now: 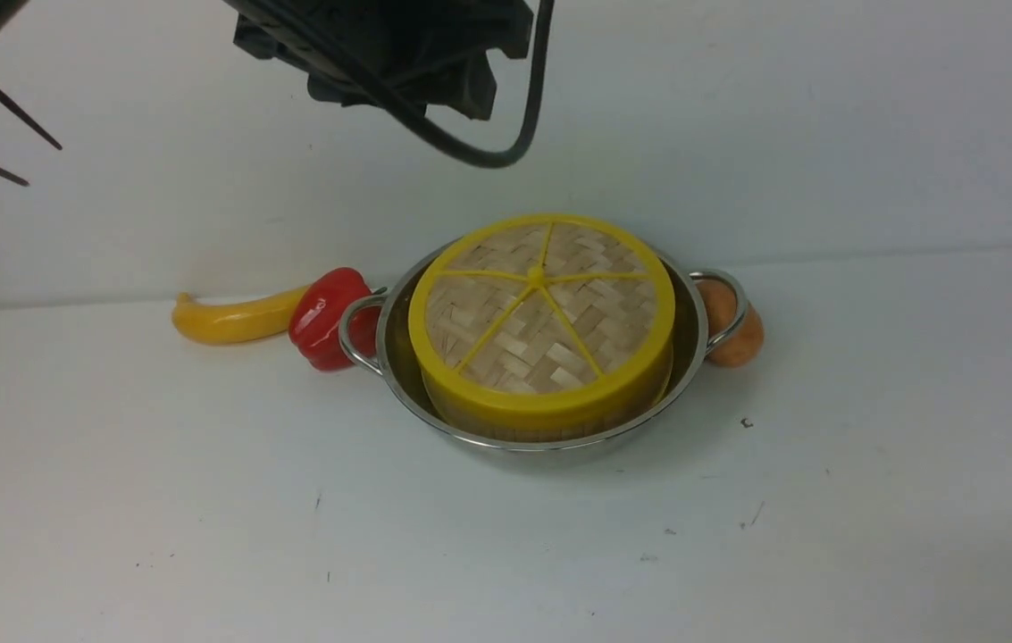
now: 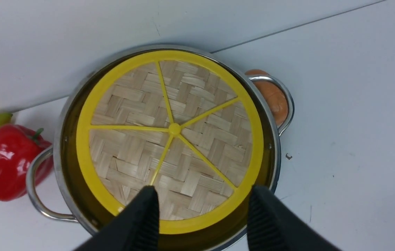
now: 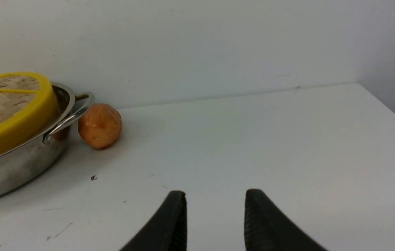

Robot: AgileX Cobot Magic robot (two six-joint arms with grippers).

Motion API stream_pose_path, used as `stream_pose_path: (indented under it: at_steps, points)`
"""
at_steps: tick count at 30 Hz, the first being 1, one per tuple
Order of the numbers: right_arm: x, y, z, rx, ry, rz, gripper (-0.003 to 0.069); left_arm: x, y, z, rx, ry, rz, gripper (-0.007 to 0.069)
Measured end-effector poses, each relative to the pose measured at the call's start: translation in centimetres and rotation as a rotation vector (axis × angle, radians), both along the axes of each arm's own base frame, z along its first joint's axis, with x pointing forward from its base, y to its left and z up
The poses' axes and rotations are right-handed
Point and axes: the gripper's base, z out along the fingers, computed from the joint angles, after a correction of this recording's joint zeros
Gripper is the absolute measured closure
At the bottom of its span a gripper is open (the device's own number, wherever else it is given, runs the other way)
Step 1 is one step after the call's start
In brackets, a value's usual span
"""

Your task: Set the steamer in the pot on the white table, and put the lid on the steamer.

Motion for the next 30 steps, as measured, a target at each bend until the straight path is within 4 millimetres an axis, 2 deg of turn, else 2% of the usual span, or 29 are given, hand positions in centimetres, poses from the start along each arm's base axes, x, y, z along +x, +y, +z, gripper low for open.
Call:
stream_pose_path:
  at_steps: [6, 8, 10, 13, 15, 16, 17, 18, 19, 20, 21, 22, 24, 28, 30]
  points:
    - [0.0, 0.0, 0.0, 0.0, 0.0, 0.0, 0.041, -0.2, 0.5, 0.1, 0.069, -0.011, -0.01, 0.0293]
    - [0.0, 0.0, 0.0, 0.0, 0.0, 0.0, 0.041, -1.5, 1.3, 0.6, 0.106, -0.035, -0.024, 0.0293]
    - [0.0, 0.0, 0.0, 0.0, 0.0, 0.0, 0.041, -3.4, 2.3, 1.6, 0.103, -0.084, -0.024, 0.0293]
    - [0.0, 0.0, 0.0, 0.0, 0.0, 0.0, 0.041, -8.1, 5.0, 4.3, 0.056, -0.238, -0.005, 0.0293]
    - [0.0, 0.0, 0.0, 0.0, 0.0, 0.0, 0.041, -11.5, 7.1, 5.4, 0.005, -0.365, 0.023, 0.0293]
    - [0.0, 0.0, 0.0, 0.0, 0.0, 0.0, 0.041, -12.2, 7.8, 5.0, -0.004, -0.393, 0.037, 0.0293]
    - [0.0, 0.0, 0.0, 0.0, 0.0, 0.0, 0.041, -14.1, 9.1, 4.6, -0.015, -0.44, 0.057, 0.0293]
    - [0.0, 0.0, 0.0, 0.0, 0.0, 0.0, 0.041, -15.2, 10.0, 4.2, -0.022, -0.48, 0.084, 0.0293]
    - [0.0, 0.0, 0.0, 0.0, 0.0, 0.0, 0.041, -17.2, 11.5, 3.3, -0.024, -0.53, 0.12, 0.0293]
    - [0.0, 0.0, 0.0, 0.0, 0.0, 0.0, 0.041, -17.7, 12.2, 2.0, -0.012, -0.532, 0.146, 0.0293]
    - [0.0, 0.0, 0.0, 0.0, 0.0, 0.0, 0.041, -18.3, 12.5, 2.0, -0.014, -0.546, 0.155, 0.0293]
    - [0.0, 0.0, 0.0, 0.0, 0.0, 0.0, 0.041, -19.6, 14.2, -1.3, 0.024, -0.536, 0.225, 0.0293]
    - [0.0, 0.0, 0.0, 0.0, 0.0, 0.0, 0.041, -21.1, 15.5, -4.3, 0.051, -0.52, 0.293, 0.0293]
    - [0.0, 0.0, 0.0, 0.0, 0.0, 0.0, 0.041, -23.4, 17.2, -12.6, 0.117, -0.4, 0.411, 0.0293]
    - [0.0, 0.0, 0.0, 0.0, 0.0, 0.0, 0.041, -24.3, 17.7, -15.9, 0.151, -0.367, 0.442, 0.0293]
